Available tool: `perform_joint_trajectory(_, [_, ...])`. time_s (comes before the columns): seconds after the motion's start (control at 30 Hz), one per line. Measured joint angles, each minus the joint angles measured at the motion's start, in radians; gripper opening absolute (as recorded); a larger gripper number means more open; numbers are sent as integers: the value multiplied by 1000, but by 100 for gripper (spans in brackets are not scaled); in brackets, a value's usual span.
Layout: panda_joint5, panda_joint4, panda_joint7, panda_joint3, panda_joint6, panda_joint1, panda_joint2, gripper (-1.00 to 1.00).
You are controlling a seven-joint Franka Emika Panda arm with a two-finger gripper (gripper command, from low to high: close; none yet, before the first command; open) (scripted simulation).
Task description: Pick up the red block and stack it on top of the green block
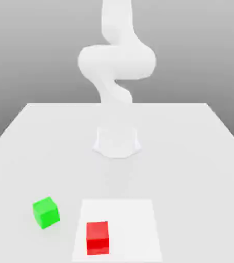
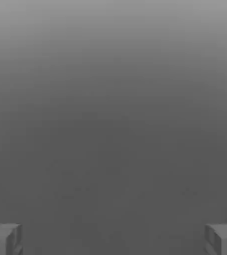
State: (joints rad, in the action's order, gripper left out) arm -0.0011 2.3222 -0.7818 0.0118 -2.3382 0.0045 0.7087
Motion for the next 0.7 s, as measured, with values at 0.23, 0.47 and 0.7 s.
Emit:
perform_joint_trajectory(0.23, [4, 63, 57, 32, -109, 7, -260, 0])
perform_joint_trajectory(0.47, [18, 125, 121, 56, -214, 6, -514, 0])
perform_joint_trajectory(0.7, [31, 186, 182, 68, -321, -8, -768, 0])
